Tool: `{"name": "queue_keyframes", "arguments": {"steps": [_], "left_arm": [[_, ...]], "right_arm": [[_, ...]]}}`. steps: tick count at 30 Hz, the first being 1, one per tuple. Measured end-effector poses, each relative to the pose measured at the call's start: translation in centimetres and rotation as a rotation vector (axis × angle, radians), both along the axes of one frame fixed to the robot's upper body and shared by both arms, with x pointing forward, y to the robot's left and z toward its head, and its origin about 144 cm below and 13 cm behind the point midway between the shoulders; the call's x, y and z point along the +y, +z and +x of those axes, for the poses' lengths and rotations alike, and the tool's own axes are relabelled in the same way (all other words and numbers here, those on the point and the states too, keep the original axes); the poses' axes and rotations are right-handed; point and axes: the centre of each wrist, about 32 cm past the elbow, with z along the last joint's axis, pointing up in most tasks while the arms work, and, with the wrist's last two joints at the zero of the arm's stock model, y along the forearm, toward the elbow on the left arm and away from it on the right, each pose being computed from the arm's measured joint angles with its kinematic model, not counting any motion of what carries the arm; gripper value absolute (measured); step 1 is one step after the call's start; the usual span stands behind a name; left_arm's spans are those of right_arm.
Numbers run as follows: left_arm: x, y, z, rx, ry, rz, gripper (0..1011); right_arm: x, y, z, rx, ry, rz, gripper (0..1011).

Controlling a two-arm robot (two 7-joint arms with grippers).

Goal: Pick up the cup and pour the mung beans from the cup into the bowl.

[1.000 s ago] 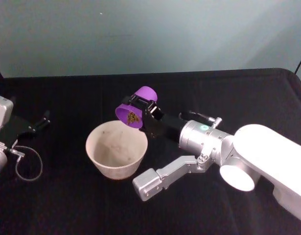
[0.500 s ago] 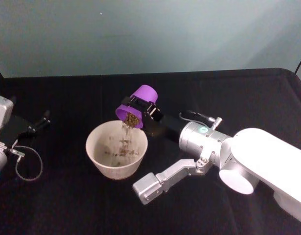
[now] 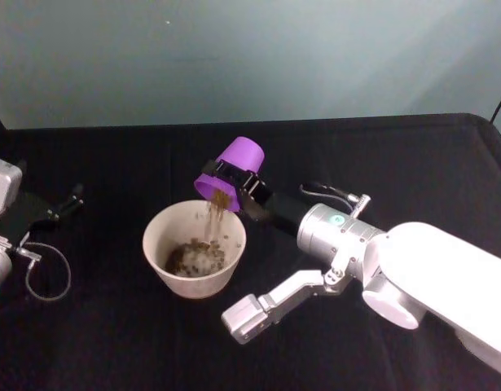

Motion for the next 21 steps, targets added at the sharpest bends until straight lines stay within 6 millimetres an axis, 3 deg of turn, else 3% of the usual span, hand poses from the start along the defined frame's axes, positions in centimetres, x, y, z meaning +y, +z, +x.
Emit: {"name": "queue_keyframes", "arguments": {"steps": [21], "left_arm": [[0.00, 0.00, 0.00, 0.000, 0.000, 0.000, 1011]], "right_arm": [[0.64, -0.50, -0.45, -0.200, 0.020, -0.188, 731]]}}
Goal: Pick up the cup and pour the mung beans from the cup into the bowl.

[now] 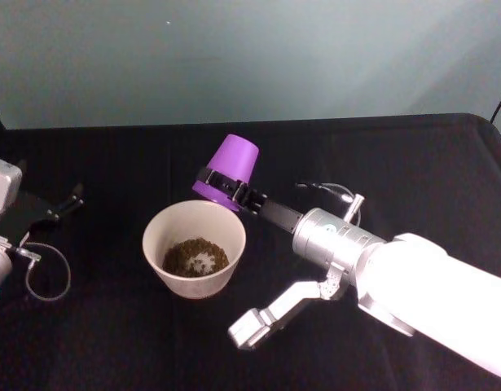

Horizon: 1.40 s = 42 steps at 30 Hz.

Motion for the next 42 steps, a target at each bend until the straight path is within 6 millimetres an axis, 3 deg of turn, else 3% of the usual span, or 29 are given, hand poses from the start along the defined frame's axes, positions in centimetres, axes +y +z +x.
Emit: {"name": "queue_keyframes", "arguments": {"steps": [10, 19, 42], "left_arm": [[0.0, 0.0, 0.0, 0.000, 0.000, 0.000, 1011], [0.0, 0.0, 0.0, 0.000, 0.000, 0.000, 1011], [0.0, 0.0, 0.0, 0.000, 0.000, 0.000, 1011]], "right_arm": [[0.0, 0.0, 0.0, -0.019, -0.002, -0.014, 730], [-1.0, 0.7, 0.6, 0.074, -0.014, 0.115, 731], [-6.5, 1.7, 5.7, 1.018, -0.135, 1.085, 731]]}}
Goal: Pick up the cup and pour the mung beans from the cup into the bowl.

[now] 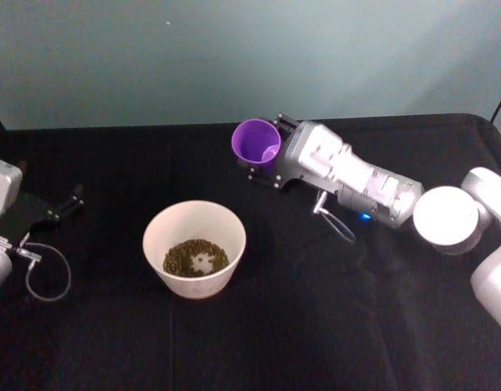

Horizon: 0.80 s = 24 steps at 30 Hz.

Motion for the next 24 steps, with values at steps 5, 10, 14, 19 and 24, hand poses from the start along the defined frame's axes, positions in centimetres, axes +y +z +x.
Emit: {"name": "queue_keyframes", "arguments": {"steps": [5, 10, 14, 19, 24], "left_arm": [[0.0, 0.0, 0.0, 0.000, 0.000, 0.000, 1011], [0.0, 0.0, 0.0, 0.000, 0.000, 0.000, 1011], [0.0, 0.0, 0.0, 0.000, 0.000, 0.000, 1012], [0.0, 0.0, 0.0, 0.000, 0.000, 0.000, 1011], [0.0, 0.0, 0.0, 0.000, 0.000, 0.000, 1011]], "right_arm": [[-0.5, -0.2, 0.5, 0.138, -0.013, 0.132, 731], [-1.2, -0.5, 0.9, 0.243, -0.026, 0.242, 731], [-1.4, -0.5, 1.0, 0.285, -0.022, 0.290, 730], [-1.5, -0.2, 1.0, 0.304, -0.015, 0.319, 730], [-1.5, -0.2, 1.0, 0.303, -0.015, 0.315, 731]]}}
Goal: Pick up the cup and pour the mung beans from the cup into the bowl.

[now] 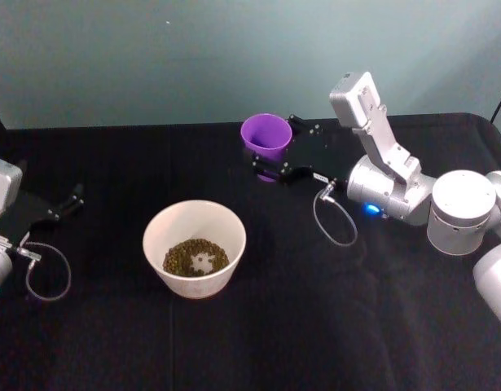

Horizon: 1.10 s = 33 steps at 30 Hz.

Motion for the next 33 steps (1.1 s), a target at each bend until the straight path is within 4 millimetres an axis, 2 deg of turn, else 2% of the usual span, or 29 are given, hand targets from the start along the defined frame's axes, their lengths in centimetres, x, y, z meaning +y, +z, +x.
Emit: {"name": "queue_keyframes", "arguments": {"steps": [8, 20, 28, 33], "left_arm": [[0.0, 0.0, 0.0, 0.000, 0.000, 0.000, 1011], [0.0, 0.0, 0.0, 0.000, 0.000, 0.000, 1012], [0.0, 0.0, 0.0, 0.000, 0.000, 0.000, 1011], [0.0, 0.0, 0.0, 0.000, 0.000, 0.000, 1011]], "right_arm": [[0.0, 0.0, 0.0, -0.002, 0.000, -0.002, 730], [-0.7, -0.1, 1.0, 0.072, 0.012, 0.084, 731], [-1.9, -1.6, 1.3, 0.124, 0.055, 0.171, 730], [-2.6, -3.6, 1.4, 0.125, 0.094, 0.185, 731]]}}
